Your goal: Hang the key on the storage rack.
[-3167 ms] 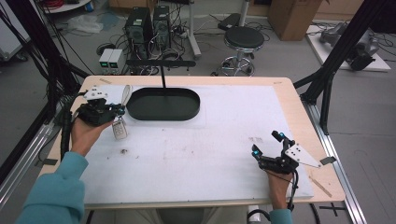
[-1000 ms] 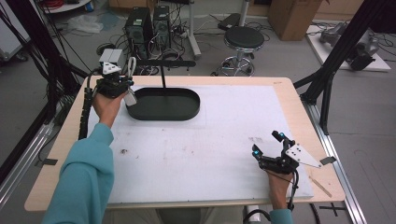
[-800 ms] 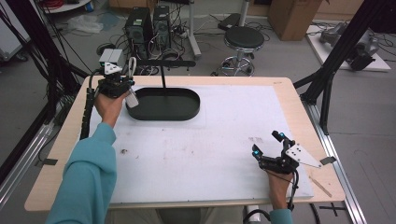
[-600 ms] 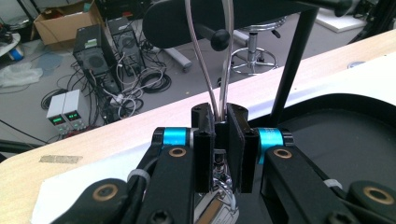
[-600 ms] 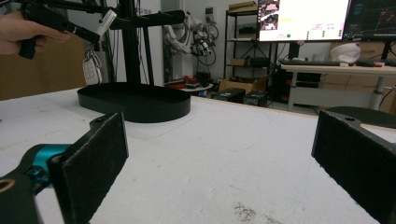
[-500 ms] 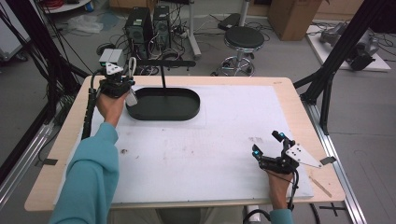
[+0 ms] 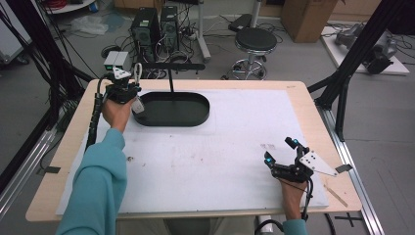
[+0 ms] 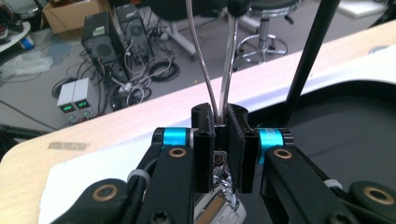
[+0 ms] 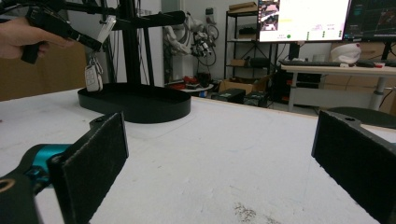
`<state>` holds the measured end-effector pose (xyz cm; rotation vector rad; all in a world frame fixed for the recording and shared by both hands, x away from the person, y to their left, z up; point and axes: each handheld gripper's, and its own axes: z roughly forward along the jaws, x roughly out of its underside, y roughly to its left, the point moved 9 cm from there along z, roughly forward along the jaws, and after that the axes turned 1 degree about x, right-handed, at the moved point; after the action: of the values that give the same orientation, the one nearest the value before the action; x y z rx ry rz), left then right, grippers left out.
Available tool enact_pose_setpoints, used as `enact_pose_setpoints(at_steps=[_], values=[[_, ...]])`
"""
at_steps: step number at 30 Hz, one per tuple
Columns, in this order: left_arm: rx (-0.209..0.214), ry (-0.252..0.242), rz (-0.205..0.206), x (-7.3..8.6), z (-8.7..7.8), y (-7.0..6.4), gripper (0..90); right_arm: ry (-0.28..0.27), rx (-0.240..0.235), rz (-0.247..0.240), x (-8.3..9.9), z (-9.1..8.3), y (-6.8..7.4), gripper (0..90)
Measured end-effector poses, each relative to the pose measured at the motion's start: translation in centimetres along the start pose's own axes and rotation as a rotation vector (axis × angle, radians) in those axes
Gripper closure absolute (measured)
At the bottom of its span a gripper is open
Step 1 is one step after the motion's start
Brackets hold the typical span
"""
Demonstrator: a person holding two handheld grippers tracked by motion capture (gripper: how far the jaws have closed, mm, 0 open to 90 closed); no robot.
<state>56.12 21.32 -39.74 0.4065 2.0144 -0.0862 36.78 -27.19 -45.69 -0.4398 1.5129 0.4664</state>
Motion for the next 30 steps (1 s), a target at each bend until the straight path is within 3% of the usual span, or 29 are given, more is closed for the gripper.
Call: enact_pose_setpoints(at_steps=[10, 13, 17, 19, 20, 22, 24, 26, 28, 30], values=[[-0.005, 0.020, 0.002, 0.4, 0.3, 0.0, 80.8, -0.003, 0.000, -0.003, 0.0, 0.0, 0.0, 3.0], [0.015, 0.007, -0.019, 0.3, 0.2, 0.2, 78.4, -0.004, -0.002, -0.006, 0.0, 0.0, 0.0, 3.0], [0.058, -0.039, -0.008, -0.1, 0.1, 0.3, 56.5, -0.002, 0.000, -0.004, 0.0, 0.0, 0.0, 3.0], [0.043, -0.036, -0.004, 0.0, 0.1, 0.6, 38.3, -0.003, 0.000, -0.004, 0.0, 0.0, 0.0, 3.0], [0.055, -0.035, -0.009, 0.0, 0.0, 0.7, 31.3, -0.003, 0.000, -0.005, 0.0, 0.0, 0.0, 3.0], [0.109, -0.061, -0.027, -0.2, -0.4, 0.4, 19.7, 0.004, -0.002, 0.006, 0.0, 0.0, 0.1, 3.0], [0.149, -0.094, -0.082, -0.5, -0.9, 0.2, 4.0, -0.002, -0.001, -0.004, 0.0, 0.0, 0.0, 3.0], [0.189, -0.119, -0.118, -1.0, -2.0, -0.2, 1.7, -0.002, 0.000, -0.003, 0.0, 0.0, 0.0, 3.0], [0.205, -0.168, -0.085, -1.5, -3.3, -0.5, 1.6, -0.002, -0.001, -0.003, 0.0, 0.0, 0.0, 3.0], [0.256, -0.186, -0.072, -1.6, -4.5, -1.1, 1.6, -0.003, 0.001, -0.001, 0.0, 0.0, 0.0, 3.0]])
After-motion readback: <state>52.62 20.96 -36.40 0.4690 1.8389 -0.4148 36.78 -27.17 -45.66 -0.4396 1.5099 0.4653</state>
